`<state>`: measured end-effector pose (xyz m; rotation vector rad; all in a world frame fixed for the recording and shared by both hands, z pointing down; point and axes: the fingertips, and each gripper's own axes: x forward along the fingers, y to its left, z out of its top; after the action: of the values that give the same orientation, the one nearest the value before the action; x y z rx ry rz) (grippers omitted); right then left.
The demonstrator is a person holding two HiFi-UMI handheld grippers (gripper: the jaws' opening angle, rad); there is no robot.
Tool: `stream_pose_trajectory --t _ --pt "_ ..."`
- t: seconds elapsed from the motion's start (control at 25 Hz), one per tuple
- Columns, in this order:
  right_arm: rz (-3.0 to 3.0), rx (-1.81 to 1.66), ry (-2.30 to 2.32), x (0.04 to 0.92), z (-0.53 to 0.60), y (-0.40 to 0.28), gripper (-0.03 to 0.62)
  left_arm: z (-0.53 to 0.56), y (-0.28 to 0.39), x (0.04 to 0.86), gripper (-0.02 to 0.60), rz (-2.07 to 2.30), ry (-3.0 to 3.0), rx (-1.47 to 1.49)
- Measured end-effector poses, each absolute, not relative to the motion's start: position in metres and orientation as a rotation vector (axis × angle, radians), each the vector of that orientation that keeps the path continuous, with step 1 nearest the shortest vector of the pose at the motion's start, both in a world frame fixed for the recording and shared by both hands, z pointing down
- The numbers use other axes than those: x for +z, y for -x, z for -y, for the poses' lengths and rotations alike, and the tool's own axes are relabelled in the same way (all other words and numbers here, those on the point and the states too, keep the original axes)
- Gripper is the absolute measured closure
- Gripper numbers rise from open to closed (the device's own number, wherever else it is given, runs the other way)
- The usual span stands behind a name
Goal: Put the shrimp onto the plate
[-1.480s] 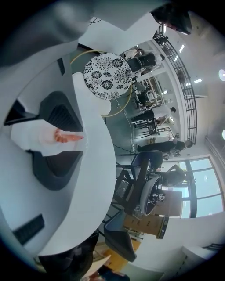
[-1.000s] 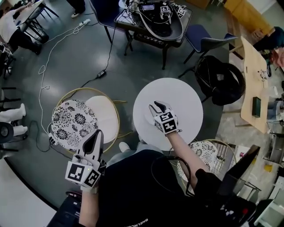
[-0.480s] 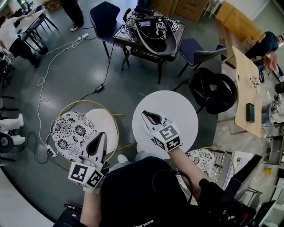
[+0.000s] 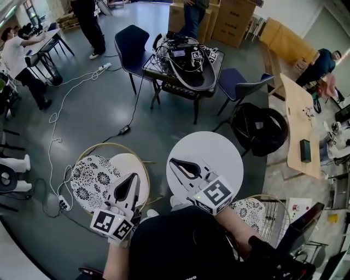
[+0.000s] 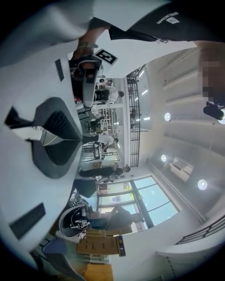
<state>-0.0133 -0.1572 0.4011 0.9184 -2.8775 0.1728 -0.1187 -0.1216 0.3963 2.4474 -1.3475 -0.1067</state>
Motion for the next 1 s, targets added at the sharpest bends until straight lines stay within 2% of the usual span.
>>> stream_pose_trajectory --t 0.44,1.0 --pt "3.037 0.052 -0.849 0.329 0.118 0.038 0.574 0.118 0.117 0.371 0.575 1.305 -2.526 -0.135" --pt "3.054 0.033 -0.777 0.333 0.104 0.055 0.579 0.11 0.117 0.365 0.575 1.298 -2.558 -0.128"
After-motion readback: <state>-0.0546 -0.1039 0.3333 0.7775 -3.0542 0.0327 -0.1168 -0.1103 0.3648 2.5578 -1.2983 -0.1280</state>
